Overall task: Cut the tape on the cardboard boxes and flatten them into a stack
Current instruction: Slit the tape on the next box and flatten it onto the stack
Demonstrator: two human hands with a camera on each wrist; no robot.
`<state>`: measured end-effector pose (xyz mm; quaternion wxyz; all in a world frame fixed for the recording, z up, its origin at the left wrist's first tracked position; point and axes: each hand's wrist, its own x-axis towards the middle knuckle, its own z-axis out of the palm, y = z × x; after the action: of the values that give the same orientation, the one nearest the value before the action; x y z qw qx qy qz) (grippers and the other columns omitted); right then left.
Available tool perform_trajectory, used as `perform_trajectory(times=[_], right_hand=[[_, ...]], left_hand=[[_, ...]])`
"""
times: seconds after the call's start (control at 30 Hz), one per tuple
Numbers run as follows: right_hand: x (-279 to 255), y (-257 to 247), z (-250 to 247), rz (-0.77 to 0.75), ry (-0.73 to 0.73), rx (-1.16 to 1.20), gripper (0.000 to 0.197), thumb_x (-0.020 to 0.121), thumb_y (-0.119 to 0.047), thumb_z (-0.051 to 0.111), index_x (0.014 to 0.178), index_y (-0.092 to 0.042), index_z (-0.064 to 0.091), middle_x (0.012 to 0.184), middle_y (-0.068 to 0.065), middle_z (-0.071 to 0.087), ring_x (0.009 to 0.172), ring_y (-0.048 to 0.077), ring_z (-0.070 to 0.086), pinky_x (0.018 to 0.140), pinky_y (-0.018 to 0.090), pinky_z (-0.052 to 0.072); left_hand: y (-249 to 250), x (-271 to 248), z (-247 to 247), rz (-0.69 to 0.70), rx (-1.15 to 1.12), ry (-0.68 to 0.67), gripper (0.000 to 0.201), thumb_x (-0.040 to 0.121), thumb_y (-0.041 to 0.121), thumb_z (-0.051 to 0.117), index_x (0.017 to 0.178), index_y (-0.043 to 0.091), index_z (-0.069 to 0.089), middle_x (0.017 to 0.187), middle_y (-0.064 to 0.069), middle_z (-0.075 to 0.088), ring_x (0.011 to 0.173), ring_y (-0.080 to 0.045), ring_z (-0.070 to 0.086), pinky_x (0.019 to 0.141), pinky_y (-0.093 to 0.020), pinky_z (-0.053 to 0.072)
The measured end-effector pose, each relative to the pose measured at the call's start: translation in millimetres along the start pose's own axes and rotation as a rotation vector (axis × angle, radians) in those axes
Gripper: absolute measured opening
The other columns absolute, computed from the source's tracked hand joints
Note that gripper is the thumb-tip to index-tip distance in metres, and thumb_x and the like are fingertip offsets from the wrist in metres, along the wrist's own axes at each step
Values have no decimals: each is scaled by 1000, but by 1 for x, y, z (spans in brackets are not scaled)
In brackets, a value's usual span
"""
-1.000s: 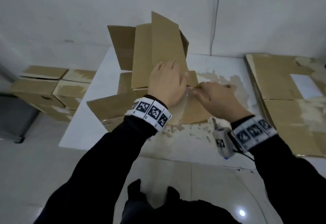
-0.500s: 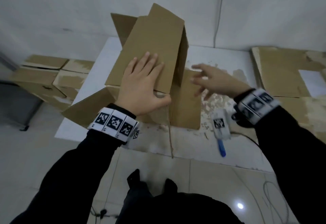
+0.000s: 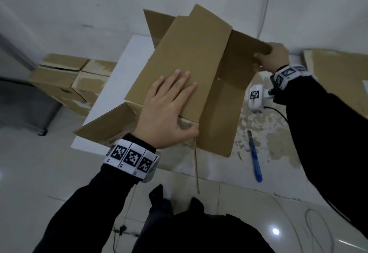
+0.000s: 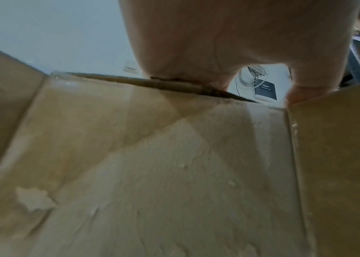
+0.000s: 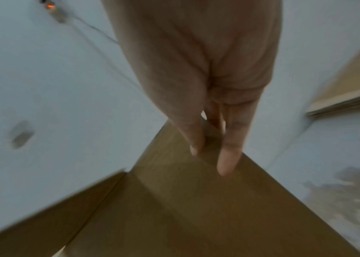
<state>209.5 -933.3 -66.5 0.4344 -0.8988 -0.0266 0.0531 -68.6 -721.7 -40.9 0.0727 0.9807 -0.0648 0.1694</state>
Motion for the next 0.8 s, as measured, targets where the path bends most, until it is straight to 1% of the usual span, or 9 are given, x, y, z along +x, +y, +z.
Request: perform_trajectory(times=[0.07, 0.13, 0.23, 0.33, 0.43, 0.5, 0.6, 0.7, 0.8], right_hand=[[3, 6, -4, 41, 38, 94, 44, 85, -18, 59, 126, -6, 49, 118, 20, 60, 84, 24, 68, 75, 46, 58], [-23, 4, -5, -1, 44, 125, 64, 86, -35, 60, 140, -13, 34, 137, 14, 47, 117, 26, 54, 96, 47, 49], [-114, -1, 1, -128, -64, 407, 67, 88, -57, 51, 143, -24, 30, 140, 1, 41, 119, 13, 50, 100, 43, 47], [-211, 1, 18, -161, -415, 729, 81, 68, -83, 47, 136, -43, 32, 141, -3, 45, 126, 14, 49, 100, 35, 47], [-250, 10, 54, -175, -421, 642, 60, 86, -43, 61, 139, -32, 35, 132, -20, 50, 120, -6, 49, 99, 18, 44], [-247, 11, 71, -94, -180, 577, 33, 93, -12, 58, 125, -15, 53, 109, -15, 64, 100, -2, 61, 90, 29, 52], [-222, 17, 68, -10, 115, 440, 18, 90, -14, 63, 106, -8, 66, 93, -1, 69, 84, 7, 66, 77, 32, 56], [-199, 26, 57, 101, 210, 416, 26, 85, -22, 69, 107, -10, 64, 94, -7, 67, 85, 4, 63, 76, 22, 54], [-178, 25, 60, 118, 244, 293, 31, 85, -20, 68, 114, -10, 59, 94, -7, 62, 90, 10, 59, 75, 14, 46]], left_hand=[[1, 1, 2, -4, 3, -1, 82, 71, 59, 52, 140, 15, 47, 152, -6, 35, 143, -23, 25, 116, -44, 17], [1, 7, 4, -12, 18, -3, 83, 72, 61, 50, 141, 16, 46, 152, -6, 34, 144, -22, 24, 117, -43, 16], [1, 26, 11, -28, 32, -8, 83, 72, 63, 47, 142, 18, 44, 153, -5, 33, 144, -22, 23, 117, -42, 14], [0, 52, 21, -52, 32, -23, 82, 72, 63, 42, 142, 20, 43, 154, -4, 32, 145, -22, 21, 117, -42, 11], [-5, 81, 35, -50, 58, -73, 82, 75, 65, 36, 142, 20, 41, 155, -5, 29, 145, -24, 19, 117, -42, 8], [-9, 95, 44, -23, 82, -109, 81, 80, 67, 30, 144, 18, 38, 156, -7, 27, 145, -26, 17, 118, -43, 6], [-21, 105, 52, 79, 75, -160, 91, 80, 80, 23, 145, 18, 36, 157, -9, 23, 146, -28, 13, 118, -48, 5], [-31, 106, 61, 219, 207, -235, 114, 62, 92, 33, 148, 18, 28, 158, -9, 19, 146, -28, 10, 118, -50, 2], [-42, 103, 88, 262, 309, -373, 121, 60, 86, 50, 153, 20, 8, 160, -9, 1, 147, -26, -5, 117, -50, -7]])
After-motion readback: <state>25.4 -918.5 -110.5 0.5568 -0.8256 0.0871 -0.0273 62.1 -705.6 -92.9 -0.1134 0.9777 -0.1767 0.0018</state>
